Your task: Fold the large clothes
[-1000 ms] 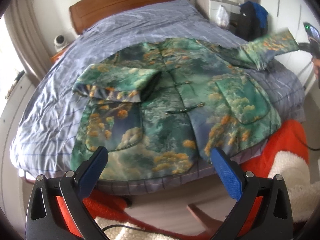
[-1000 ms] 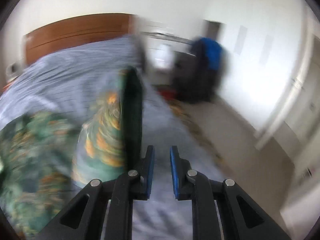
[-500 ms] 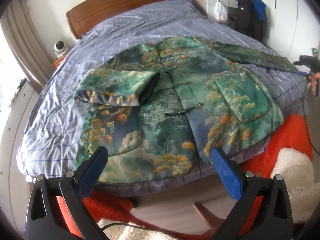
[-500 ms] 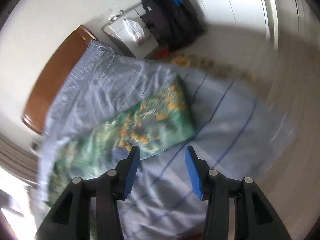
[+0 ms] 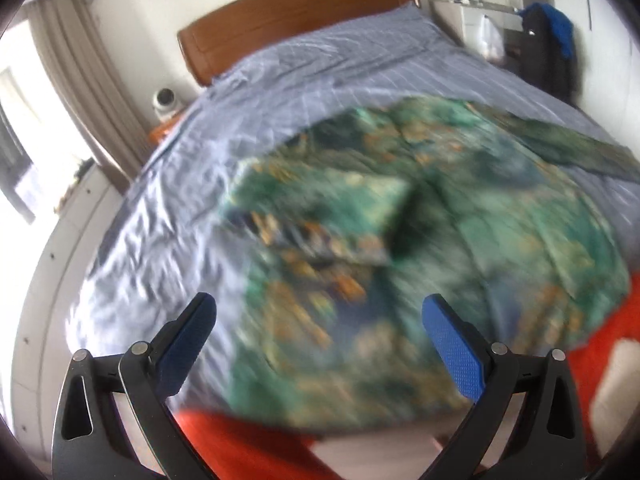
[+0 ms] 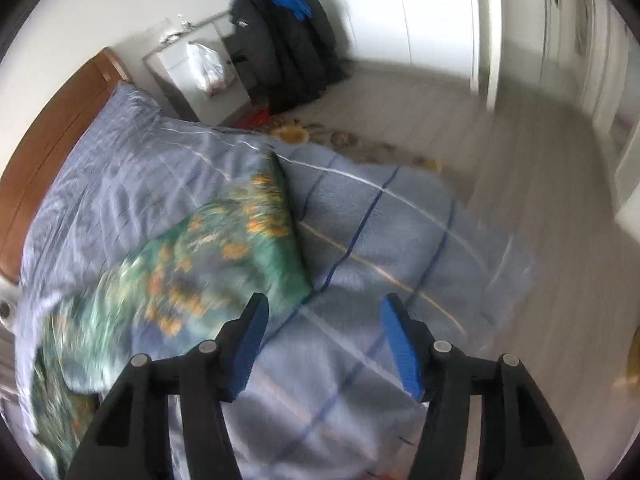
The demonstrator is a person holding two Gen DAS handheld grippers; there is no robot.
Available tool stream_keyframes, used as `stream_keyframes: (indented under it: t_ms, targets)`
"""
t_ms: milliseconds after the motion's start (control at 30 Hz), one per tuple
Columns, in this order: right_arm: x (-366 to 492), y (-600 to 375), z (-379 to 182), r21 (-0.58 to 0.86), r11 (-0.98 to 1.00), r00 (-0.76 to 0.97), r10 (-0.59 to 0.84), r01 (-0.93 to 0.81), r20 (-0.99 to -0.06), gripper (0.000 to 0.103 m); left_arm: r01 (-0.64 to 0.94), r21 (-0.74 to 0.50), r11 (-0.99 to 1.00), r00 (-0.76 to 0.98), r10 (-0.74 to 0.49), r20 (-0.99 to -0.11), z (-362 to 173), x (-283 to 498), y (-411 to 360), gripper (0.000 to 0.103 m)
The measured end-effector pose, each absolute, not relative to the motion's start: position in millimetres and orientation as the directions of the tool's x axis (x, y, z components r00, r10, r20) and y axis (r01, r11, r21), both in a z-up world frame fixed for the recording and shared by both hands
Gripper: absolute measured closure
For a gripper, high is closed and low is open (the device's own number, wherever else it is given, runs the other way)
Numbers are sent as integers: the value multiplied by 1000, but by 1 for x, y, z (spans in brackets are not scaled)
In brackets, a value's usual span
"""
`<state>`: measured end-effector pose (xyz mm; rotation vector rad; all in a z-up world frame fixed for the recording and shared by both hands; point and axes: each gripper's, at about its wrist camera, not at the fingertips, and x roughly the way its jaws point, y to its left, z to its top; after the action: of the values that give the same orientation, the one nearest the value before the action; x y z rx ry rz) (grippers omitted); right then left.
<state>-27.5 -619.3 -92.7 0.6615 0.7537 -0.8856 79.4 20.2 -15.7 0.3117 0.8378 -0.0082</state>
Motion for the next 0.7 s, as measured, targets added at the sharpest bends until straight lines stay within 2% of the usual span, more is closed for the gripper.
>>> stream_keyframes:
  t_ms: [100, 200, 300, 333, 367, 433, 467, 533, 633, 700]
  targets:
    - [-34, -576, -72, 176, 587, 489, -431, 790, -758, 37, 273, 318, 908, 656, 65, -752, -30, 124, 9, 0]
    - [-38, -529, -63, 170, 671, 550, -407, 722, -730, 33, 426, 388, 817, 611, 56, -789, -71, 157, -25, 0]
    - [-39, -475, -66, 194, 743, 609, -338, 640, -717, 32, 460, 398, 794, 553, 94, -828, -118, 191, -42, 0]
    - [-37, -456, -67, 205, 766, 628, -310, 610, -714, 32, 463, 415, 783, 542, 121, -832, -134, 200, -46, 3]
    - [-38, -443, -68, 210, 778, 638, -294, 592, -712, 32, 463, 432, 774, 541, 139, -830, -145, 204, -46, 11]
    - [-36, -414, -70, 224, 806, 662, -253, 548, -705, 32, 473, 427, 771, 510, 156, -846, -160, 211, -43, 73]
    - [-34, -402, -70, 225, 819, 671, -240, 528, -702, 32, 460, 400, 793, 496, 144, -856, -159, 212, -38, 84]
    - [-28, -376, -71, 202, 854, 685, -221, 480, -694, 32, 392, 330, 859, 513, 93, -853, -131, 212, -17, 89]
    - [-29, -351, -69, 160, 891, 699, -212, 426, -683, 32, 214, 214, 953, 586, 51, -809, -70, 211, 47, 90]
    - [-28, -337, -68, 136, 907, 709, -211, 399, -673, 32, 65, 135, 989, 630, 64, -774, -35, 212, 108, 89]
